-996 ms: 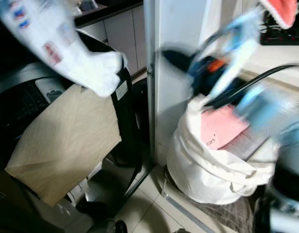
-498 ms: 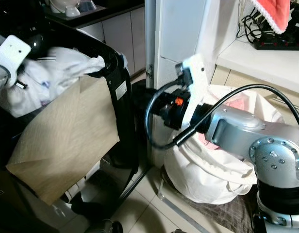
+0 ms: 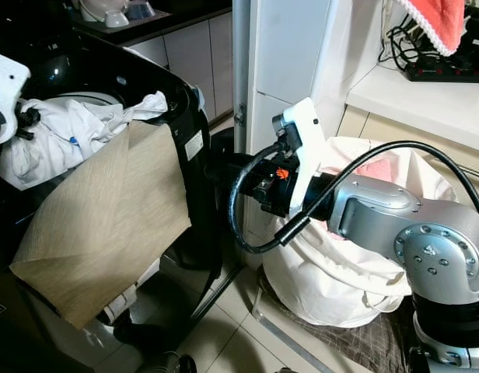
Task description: Clothes washing
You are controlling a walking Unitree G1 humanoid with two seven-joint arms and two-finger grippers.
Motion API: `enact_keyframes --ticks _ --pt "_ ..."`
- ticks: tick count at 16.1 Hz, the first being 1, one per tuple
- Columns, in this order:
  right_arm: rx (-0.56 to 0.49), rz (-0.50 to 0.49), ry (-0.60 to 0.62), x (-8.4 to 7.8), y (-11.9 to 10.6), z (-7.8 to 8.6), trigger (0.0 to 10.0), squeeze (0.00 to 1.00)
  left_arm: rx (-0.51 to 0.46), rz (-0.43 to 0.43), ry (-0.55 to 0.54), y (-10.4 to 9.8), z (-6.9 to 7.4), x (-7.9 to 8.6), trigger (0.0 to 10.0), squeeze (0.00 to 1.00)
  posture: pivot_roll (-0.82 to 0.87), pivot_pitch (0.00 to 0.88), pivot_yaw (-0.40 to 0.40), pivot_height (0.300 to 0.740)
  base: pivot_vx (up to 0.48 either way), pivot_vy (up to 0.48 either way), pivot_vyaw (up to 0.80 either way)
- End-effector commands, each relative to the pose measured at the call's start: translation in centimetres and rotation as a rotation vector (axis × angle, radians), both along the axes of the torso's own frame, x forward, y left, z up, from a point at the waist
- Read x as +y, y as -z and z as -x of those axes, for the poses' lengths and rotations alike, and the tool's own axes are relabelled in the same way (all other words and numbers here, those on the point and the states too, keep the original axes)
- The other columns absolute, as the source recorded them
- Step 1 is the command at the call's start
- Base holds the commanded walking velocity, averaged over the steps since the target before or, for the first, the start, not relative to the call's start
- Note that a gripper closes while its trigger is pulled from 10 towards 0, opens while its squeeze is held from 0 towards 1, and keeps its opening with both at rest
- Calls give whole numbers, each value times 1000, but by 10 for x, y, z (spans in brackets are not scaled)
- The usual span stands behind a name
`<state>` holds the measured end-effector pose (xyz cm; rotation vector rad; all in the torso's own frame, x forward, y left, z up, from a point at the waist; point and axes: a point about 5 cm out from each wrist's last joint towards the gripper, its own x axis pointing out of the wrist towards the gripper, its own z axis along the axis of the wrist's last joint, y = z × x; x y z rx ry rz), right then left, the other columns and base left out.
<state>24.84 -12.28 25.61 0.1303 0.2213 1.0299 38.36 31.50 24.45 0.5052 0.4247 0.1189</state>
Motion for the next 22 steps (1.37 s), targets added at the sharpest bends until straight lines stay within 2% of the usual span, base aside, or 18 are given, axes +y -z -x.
enact_keyframes --ticks 1,3,5,7,8,9,10,11,12,15,17,18,19,20,21,22 --pt "-19 11 -4 0 -1 0 10000 0 -46 -4 3 -17 -1 2 10000 1000 -138 0 66 740 0 0 0" --pt "-24 11 9 -1 -1 -1 10000 0 -64 -15 -11 -19 0 4 10000 1000 -139 0 66 740 0 0 0" --pt "-30 5 62 -4 -1 -7 10000 0 -273 -267 -155 -49 4 21 10000 1000 -138 0 65 740 0 0 0" --pt "-28 0 81 -5 -1 -10 10000 0 -360 -382 -184 -63 7 23 10000 1000 -137 0 64 740 0 0 0" --pt "-29 2 76 -5 -1 -10 10000 0 -325 -341 -154 -58 4 20 10000 1000 -135 0 63 740 0 0 0" --pt "-31 5 67 -4 -1 -9 10000 0 -260 -173 -96 -43 0 11 10000 580 -134 0 62 740 0 0 0" --pt "-33 7 61 -3 -1 -9 10000 0 -216 -31 -40 -31 -4 0 10000 0 -134 0 62 740 0 0 0" --pt "-34 14 61 -3 0 -9 10000 0 -176 84 19 -22 -8 -12 10000 0 -134 0 61 740 0 0 0" --pt "-34 16 61 -3 0 -9 10000 0 -163 105 35 -20 -9 -15 10000 0 -134 0 61 740 0 0 0" --pt "-32 43 49 -3 3 -6 10000 0 -37 6 59 -8 -6 -13 10000 0 -136 0 64 740 0 0 0" --pt "-31 50 45 -3 4 -5 10000 0 30 28 126 -4 -4 -16 10000 0 -138 0 66 740 0 0 0" --pt "-34 51 57 -4 4 -6 10000 0 -31 98 147 -9 -6 -23 10000 0 -137 0 67 740 0 0 0" --pt "-38 49 73 -5 4 -7 10000 0 -67 128 177 -11 -8 -28 10000 0 -135 0 68 740 0 0 0" --pt "-134 47 244 -12 2 -20 10000 0 -273 300 283 -18 -15 -60 10000 0 -130 0 70 740 0 0 0" --pt "-153 49 359 -15 5 -28 10000 0 -377 390 300 -18 -15 -74 10000 0 -131 0 69 740 0 0 0" --pt "-219 49 464 -17 7 -31 10000 0 -445 464 333 -4 -6 -97 10000 0 -128 0 71 740 0 0 0"
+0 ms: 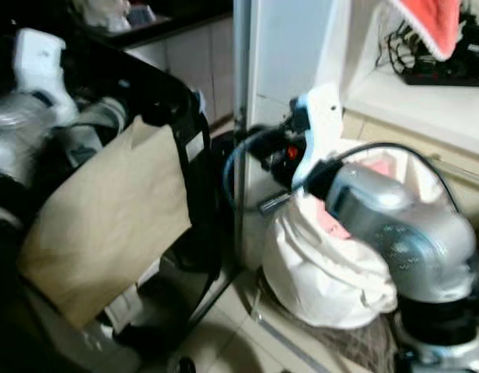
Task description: Clothes washing
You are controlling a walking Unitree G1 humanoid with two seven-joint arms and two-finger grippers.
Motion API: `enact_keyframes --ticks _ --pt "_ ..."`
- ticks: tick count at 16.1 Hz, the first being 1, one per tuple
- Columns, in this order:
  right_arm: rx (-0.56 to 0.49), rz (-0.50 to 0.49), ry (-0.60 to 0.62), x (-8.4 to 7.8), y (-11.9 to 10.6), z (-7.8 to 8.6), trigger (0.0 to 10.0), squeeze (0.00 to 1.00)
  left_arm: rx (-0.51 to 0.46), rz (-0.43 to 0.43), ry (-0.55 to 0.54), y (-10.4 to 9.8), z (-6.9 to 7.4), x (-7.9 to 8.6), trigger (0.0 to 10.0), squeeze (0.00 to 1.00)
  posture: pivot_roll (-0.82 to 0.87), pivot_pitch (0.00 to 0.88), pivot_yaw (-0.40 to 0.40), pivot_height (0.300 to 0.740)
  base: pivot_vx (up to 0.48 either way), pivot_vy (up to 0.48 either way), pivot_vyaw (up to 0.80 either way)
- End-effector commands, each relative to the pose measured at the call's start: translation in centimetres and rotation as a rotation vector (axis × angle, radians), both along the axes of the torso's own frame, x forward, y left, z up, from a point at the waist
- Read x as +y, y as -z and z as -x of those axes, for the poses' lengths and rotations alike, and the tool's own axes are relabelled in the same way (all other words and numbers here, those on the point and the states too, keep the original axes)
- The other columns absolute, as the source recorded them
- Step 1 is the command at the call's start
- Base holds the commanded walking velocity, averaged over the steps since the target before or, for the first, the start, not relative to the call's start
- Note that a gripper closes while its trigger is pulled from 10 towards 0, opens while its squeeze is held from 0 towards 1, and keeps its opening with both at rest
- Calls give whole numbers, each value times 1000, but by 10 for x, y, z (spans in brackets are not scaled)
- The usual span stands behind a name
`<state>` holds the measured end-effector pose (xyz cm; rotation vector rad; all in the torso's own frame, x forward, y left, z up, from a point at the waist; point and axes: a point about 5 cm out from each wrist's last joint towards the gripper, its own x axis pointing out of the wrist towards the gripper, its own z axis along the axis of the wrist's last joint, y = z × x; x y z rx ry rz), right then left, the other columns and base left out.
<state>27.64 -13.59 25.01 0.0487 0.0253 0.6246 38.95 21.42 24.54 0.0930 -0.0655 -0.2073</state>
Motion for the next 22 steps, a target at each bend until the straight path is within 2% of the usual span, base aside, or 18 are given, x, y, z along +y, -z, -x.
enact_keyframes --ticks 1,2,3,5,6,7,8,13,19,22 --pt "-54 14 100 -4 4 0 10000 0 3 58 31 15 15 -18 10000 0 -134 0 76 740 0 0 800" --pt "-67 20 116 -3 5 2 10000 0 3 40 52 21 22 -25 10000 0 -134 0 76 740 0 0 800" --pt "-84 22 132 -2 10 5 10000 0 2 40 87 28 36 -45 10000 0 -133 0 74 740 0 0 800" --pt "-105 -40 169 0 16 8 10000 0 -4 168 145 26 47 -67 10000 0 -128 0 77 740 0 0 800" --pt "-111 -57 181 2 18 9 10000 0 -42 183 155 23 50 -75 10000 0 -128 0 79 740 0 0 800" --pt "-120 -58 195 3 21 9 10000 0 -58 183 169 23 55 -85 10000 0 -130 0 85 740 0 0 800" --pt "-129 -40 191 6 26 10 10000 0 -63 140 176 28 63 -95 10000 0 -135 0 88 740 0 0 800" --pt "-112 -52 192 7 38 17 10000 0 -19 111 205 40 79 -108 10000 0 -138 0 86 740 0 -208 800" --pt "-99 -60 197 5 44 17 10000 0 -1 92 186 51 90 -106 10000 0 -134 0 74 740 0 -480 800" --pt "-76 -81 214 -1 45 11 10000 0 15 123 146 56 91 -102 10000 0 -124 0 54 740 0 -320 0"
